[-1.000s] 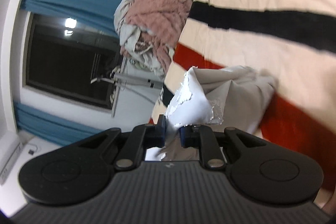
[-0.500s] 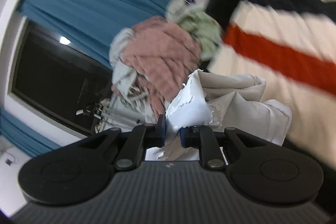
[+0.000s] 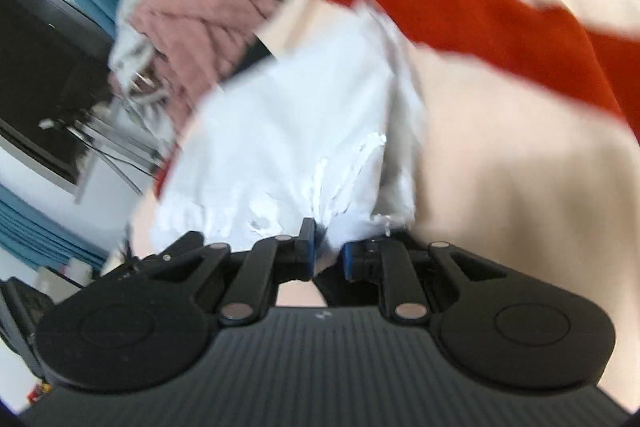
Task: Fold clothes
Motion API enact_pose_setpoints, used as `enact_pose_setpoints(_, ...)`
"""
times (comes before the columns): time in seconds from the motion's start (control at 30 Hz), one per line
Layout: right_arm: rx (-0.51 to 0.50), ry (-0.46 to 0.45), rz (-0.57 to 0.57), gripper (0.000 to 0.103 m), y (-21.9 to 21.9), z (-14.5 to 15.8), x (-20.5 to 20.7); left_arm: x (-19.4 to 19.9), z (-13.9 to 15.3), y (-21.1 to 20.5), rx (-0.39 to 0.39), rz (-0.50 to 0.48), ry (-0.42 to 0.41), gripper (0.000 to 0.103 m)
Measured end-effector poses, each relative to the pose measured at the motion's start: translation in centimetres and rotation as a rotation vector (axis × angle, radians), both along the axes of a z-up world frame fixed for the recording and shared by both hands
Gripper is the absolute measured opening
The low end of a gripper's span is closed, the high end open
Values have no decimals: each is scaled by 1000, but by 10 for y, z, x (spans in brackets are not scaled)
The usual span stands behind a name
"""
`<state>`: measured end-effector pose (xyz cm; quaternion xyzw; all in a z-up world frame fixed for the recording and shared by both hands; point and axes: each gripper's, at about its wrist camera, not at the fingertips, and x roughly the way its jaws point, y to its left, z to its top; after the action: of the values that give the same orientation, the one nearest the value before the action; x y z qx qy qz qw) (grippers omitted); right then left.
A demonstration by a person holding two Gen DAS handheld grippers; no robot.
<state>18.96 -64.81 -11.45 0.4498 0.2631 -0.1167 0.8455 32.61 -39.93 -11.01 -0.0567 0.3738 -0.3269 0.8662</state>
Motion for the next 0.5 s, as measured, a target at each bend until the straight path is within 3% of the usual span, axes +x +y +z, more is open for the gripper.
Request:
enact_pose_setpoints(0.07,26,79,7,17,6,-28,-7,-15,1,6,47,-8,-22,15)
enact_pose_setpoints(0.1,22,95,10,18,9,-27,-12,-21,7,9,68,-14,-30,15)
enact_pose_setpoints(0.27,-52,100,19,18,28,31,-41,-53,56,26,171,-20,-64,15)
enact_pose_setpoints(0.5,-223,-1,77,18,72,136,-96,-130,167,63,131,1,-173,36)
